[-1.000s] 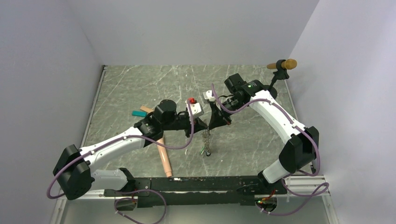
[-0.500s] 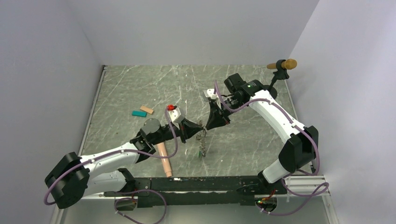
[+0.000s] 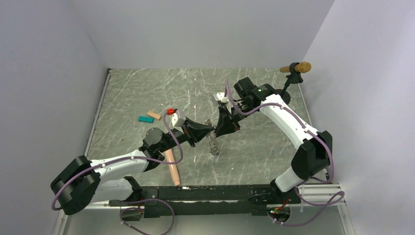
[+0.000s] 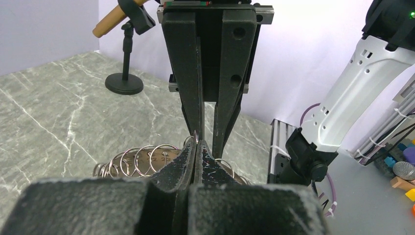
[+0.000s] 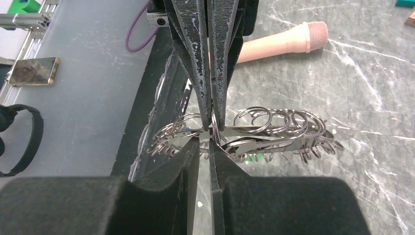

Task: Put the keys on the keyring

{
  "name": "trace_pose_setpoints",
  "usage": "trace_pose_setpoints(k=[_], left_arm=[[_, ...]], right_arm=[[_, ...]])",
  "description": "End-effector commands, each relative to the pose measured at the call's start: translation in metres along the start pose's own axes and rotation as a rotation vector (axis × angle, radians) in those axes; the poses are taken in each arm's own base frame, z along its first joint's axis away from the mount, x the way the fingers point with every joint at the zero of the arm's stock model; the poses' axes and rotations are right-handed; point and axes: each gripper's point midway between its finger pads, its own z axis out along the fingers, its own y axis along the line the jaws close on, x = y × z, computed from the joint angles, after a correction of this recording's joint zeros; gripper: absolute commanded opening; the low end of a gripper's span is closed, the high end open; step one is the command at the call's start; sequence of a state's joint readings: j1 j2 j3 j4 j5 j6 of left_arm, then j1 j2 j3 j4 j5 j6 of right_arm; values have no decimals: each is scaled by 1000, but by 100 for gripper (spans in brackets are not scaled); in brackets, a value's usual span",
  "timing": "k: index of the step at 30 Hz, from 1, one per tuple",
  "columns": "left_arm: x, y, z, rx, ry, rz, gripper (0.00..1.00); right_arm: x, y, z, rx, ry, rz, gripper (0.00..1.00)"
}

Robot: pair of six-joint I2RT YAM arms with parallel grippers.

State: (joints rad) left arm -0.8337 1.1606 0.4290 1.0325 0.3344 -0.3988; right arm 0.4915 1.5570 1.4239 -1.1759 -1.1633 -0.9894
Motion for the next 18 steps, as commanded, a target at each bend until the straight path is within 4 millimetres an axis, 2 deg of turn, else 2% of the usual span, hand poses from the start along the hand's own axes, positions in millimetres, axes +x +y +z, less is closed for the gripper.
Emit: trace_pose_setpoints(k=[1, 8, 18], left_arm=[[-31, -14, 3, 55, -115, 16, 0], [-21, -10, -3, 41, -59, 51, 0], [-14, -20, 1, 107, -3, 54, 0]], right_arm=[[-12, 4, 0, -22, -56, -29, 17], [-23, 19, -20, -20, -108, -115, 20], [-28, 17, -22, -9, -131, -120, 25]])
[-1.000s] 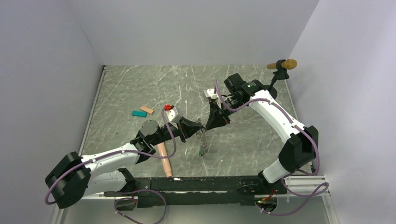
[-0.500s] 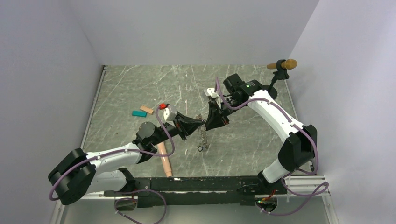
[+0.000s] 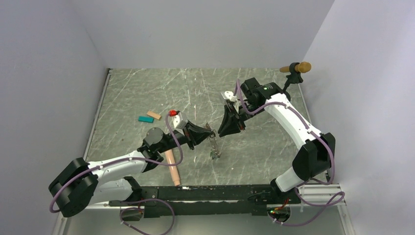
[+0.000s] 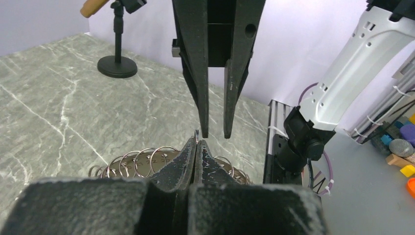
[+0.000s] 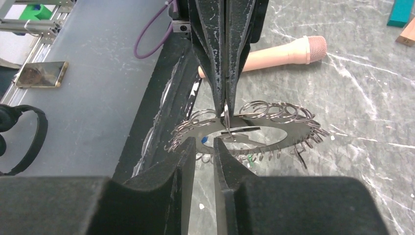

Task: Put the keys on the keyring

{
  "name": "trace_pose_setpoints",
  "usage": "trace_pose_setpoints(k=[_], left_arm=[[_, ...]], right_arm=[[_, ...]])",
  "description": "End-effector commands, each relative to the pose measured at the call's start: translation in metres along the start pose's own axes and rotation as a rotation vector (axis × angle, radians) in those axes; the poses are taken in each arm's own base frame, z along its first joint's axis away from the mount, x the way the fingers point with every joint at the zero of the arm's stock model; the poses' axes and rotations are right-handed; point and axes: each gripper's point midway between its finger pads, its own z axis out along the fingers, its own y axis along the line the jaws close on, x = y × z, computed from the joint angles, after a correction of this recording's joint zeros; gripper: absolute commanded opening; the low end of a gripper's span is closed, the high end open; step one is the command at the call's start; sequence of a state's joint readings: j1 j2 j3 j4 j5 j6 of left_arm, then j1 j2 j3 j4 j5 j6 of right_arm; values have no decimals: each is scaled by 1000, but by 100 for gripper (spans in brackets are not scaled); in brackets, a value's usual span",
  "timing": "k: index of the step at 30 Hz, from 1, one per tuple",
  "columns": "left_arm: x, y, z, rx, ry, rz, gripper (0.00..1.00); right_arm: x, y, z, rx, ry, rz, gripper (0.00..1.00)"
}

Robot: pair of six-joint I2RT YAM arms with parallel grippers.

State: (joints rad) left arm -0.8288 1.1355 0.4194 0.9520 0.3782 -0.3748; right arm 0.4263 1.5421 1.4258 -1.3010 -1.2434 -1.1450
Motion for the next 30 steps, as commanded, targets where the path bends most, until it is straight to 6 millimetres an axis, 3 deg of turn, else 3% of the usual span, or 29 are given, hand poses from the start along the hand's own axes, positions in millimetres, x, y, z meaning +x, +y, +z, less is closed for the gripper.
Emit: trace_pose_setpoints(k=[1, 14, 30], left_arm=[[-28, -19, 8, 103, -68, 51, 0], [-31, -22, 15, 135, -83, 32, 0], [-41, -15, 5, 67, -140, 48, 0]], right_arm=[[-25, 5, -3, 7, -64, -85, 25], [-18, -2, 5, 3, -66, -25, 24], [-14, -6, 7, 7, -52, -10, 24]])
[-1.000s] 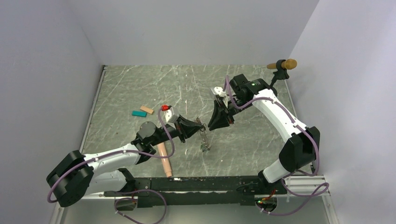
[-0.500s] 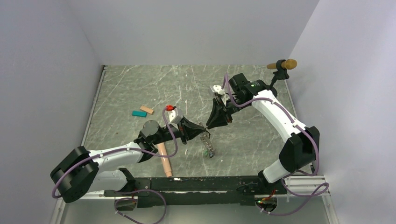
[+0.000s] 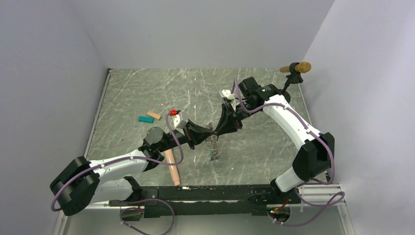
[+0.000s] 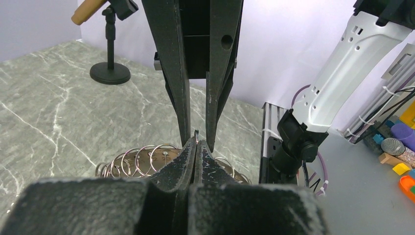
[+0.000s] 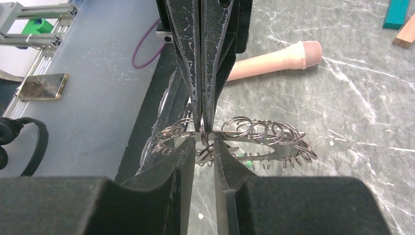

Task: Put the keys on the keyring

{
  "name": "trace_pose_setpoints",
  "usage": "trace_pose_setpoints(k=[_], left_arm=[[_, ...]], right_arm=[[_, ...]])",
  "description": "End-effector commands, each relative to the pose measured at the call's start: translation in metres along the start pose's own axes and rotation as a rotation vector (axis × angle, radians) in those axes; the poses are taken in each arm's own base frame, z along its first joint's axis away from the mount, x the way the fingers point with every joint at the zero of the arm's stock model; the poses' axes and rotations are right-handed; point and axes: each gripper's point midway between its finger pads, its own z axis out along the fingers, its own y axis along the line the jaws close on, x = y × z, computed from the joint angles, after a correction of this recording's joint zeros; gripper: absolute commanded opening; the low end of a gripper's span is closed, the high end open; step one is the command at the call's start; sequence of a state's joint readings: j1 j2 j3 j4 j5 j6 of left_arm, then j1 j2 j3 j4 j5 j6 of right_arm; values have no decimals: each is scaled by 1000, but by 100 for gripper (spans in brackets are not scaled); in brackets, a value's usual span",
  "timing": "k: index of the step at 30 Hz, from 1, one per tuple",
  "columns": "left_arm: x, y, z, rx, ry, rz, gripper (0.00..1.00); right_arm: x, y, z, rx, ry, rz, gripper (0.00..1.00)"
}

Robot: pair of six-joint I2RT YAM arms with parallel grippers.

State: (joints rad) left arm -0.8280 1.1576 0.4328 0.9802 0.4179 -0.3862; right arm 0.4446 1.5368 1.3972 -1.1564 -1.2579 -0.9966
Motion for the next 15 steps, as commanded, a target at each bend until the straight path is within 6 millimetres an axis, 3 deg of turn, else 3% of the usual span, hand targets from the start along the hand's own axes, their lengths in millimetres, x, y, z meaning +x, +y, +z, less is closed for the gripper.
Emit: trace_pose_setpoints(k=[1, 8, 15], left_arm=[[-39, -9, 2, 27, -135, 53, 0], [-37, -9, 4, 35, -133, 38, 0], [-35, -9, 5, 35, -130, 31, 0]], right_arm=[[-9, 3, 0, -5, -29, -39, 24], [-13, 7, 0, -19, -47, -43, 21], [-13, 6, 1, -21, -51, -41, 0]])
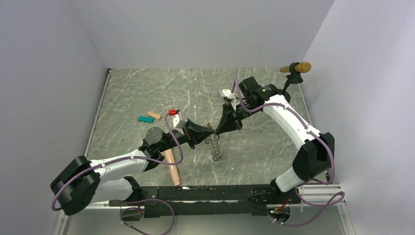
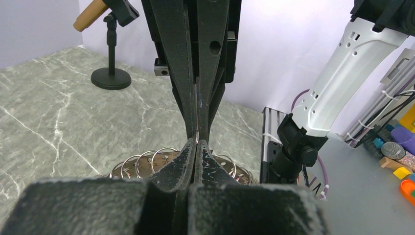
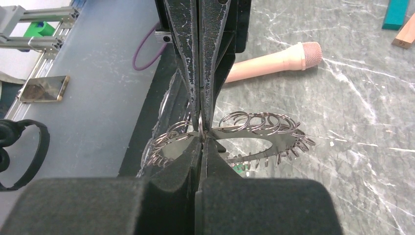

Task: Put the keys on the keyring

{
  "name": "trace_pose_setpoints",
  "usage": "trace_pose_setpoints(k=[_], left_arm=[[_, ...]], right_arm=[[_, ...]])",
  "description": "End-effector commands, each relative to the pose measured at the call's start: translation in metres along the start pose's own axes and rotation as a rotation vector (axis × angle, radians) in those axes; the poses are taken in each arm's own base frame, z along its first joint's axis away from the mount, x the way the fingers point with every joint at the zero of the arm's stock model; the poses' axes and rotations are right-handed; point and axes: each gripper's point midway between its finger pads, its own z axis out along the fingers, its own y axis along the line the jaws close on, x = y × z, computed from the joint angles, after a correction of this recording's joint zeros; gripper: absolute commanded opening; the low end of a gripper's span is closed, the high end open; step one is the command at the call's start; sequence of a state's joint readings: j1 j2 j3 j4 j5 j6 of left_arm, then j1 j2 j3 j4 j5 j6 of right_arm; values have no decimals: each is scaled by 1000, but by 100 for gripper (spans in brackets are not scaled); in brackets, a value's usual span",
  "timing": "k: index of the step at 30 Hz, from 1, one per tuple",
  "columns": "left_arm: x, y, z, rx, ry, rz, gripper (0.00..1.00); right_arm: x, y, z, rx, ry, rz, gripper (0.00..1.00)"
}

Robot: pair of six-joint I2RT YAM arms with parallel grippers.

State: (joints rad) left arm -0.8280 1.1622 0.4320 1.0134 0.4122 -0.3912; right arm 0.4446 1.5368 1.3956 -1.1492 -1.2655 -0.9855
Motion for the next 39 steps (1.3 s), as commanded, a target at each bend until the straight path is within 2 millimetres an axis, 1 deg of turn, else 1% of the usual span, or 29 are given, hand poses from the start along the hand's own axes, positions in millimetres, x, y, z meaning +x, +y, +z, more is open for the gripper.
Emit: trace_pose_setpoints(k=[1, 4, 5, 8, 9, 11, 14, 18, 19, 20, 22, 26, 32, 36, 37, 39], left_arm=[[-29, -8, 4, 30, -102, 24, 0], [-26, -7, 4, 31, -88, 17, 0], [-23, -7, 4, 31, -75, 14, 3], [-19, -8, 2, 37, -37, 15, 33], [-17, -9, 1, 45, -21, 20, 41], [-16, -10, -2, 58, 23, 34, 50], [-15, -7, -8, 55, 101, 75, 56], [-12, 1, -15, 24, 255, 190, 58], [-17, 2, -14, 23, 283, 218, 58], [-18, 3, -15, 23, 312, 245, 58], [-15, 4, -16, 40, 379, 275, 57], [-13, 4, -10, 72, 448, 290, 52], [-10, -2, 0, 117, 456, 273, 47], [-5, -3, 4, 120, 460, 242, 42], [-8, -3, 8, 124, 440, 248, 41], [-6, -3, 10, 128, 440, 238, 39]], right_arm=[[-12, 6, 1, -17, -41, -47, 0], [-12, 5, 0, -11, -32, -50, 0], [-10, 5, -1, -8, -25, -51, 0], [-7, 3, -2, 5, 5, -65, 0], [-5, 3, -3, 8, 15, -69, 0], [-4, 3, -4, 14, 30, -73, 0], [-1, 2, -3, 18, 53, -73, 0], [5, 0, -2, 24, 93, -72, 0], [6, 0, -1, 26, 104, -73, 0], [7, 0, 0, 26, 115, -73, 0], [8, 0, 3, 24, 129, -74, 0], [10, -1, 4, 22, 140, -70, 0], [11, -2, 5, 21, 140, -63, 0], [10, -1, 5, 20, 137, -65, 0], [10, -1, 5, 21, 137, -65, 0], [10, -1, 5, 20, 139, -64, 0]])
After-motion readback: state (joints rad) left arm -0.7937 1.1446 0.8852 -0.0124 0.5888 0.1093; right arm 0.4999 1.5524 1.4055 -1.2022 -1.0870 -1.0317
